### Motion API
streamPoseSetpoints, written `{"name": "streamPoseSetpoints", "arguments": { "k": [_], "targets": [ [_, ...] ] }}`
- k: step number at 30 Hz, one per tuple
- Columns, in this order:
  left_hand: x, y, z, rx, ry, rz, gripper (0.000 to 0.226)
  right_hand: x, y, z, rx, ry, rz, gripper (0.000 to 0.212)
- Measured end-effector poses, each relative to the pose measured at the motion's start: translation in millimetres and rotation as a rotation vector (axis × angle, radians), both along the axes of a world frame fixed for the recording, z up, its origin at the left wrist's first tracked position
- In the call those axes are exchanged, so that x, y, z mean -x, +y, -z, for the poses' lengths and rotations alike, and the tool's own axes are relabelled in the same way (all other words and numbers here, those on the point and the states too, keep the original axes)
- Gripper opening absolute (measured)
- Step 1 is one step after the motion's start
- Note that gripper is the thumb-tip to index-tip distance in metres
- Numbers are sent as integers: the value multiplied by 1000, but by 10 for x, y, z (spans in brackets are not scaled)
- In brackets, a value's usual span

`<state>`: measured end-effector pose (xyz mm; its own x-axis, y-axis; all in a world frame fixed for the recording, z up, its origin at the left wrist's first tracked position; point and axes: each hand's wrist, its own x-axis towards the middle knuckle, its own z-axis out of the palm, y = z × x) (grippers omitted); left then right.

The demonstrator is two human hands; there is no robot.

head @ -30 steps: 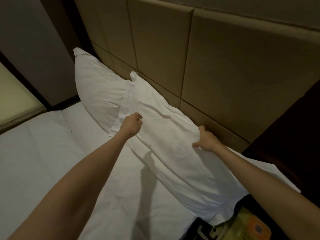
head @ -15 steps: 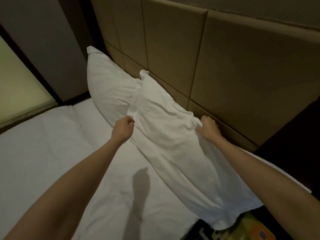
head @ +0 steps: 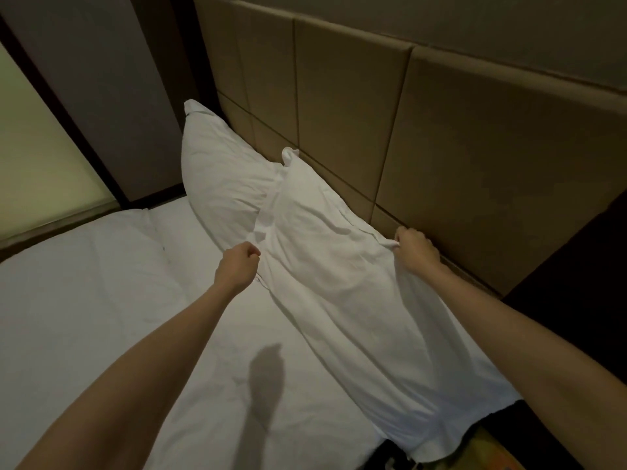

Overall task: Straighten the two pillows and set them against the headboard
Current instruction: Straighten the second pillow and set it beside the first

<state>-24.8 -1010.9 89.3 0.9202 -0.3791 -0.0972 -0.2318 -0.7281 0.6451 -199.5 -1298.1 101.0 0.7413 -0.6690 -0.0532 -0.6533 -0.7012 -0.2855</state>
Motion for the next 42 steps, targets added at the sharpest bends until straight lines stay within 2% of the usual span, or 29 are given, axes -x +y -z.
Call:
{"name": "streamPoseSetpoints", "arguments": {
  "k": [2,4,9,11,13,16,20,23,28,33,36,39,40,42],
  "targets": [
    [40,57,-3,2,5,2,28,48,22,101,-50,102,7,14],
    [78,120,-5,5,8,9,29,113,34,208,-167,112,83,22],
    [139,283,24,13,42,9,29,133,58,254,-516,-194,306,34],
    [148,315,67,-5,48,7,29,122,103,239,-575,-145,286,39],
    [168,327,103,-28,42,7,30,124,193,232,-483,32,214,36],
    [156,326,151,-75,26,14,30,97,296,177,-179,212,103,43],
    [-15,355,163,-161,2,19,30,-63,285,141,118,198,-99,33],
    [-271,429,168,-227,-12,52,33,-318,329,144,222,77,-162,33],
    [-843,639,251,-244,-15,96,36,-1038,531,184,115,14,-190,43],
    [-1544,487,340,-182,67,171,45,-1672,558,257,12,62,2,56],
    [-1934,213,453,-174,131,241,52,-1940,522,373,-116,104,129,78],
    [-2202,-100,590,-185,160,316,61,-2112,498,516,-156,126,181,98],
    [-2267,-205,622,-193,168,351,64,-2138,484,551,-169,103,208,98],
    [-2389,-431,697,-200,193,433,66,-2145,434,630,-211,-30,286,83]
  ]
}}
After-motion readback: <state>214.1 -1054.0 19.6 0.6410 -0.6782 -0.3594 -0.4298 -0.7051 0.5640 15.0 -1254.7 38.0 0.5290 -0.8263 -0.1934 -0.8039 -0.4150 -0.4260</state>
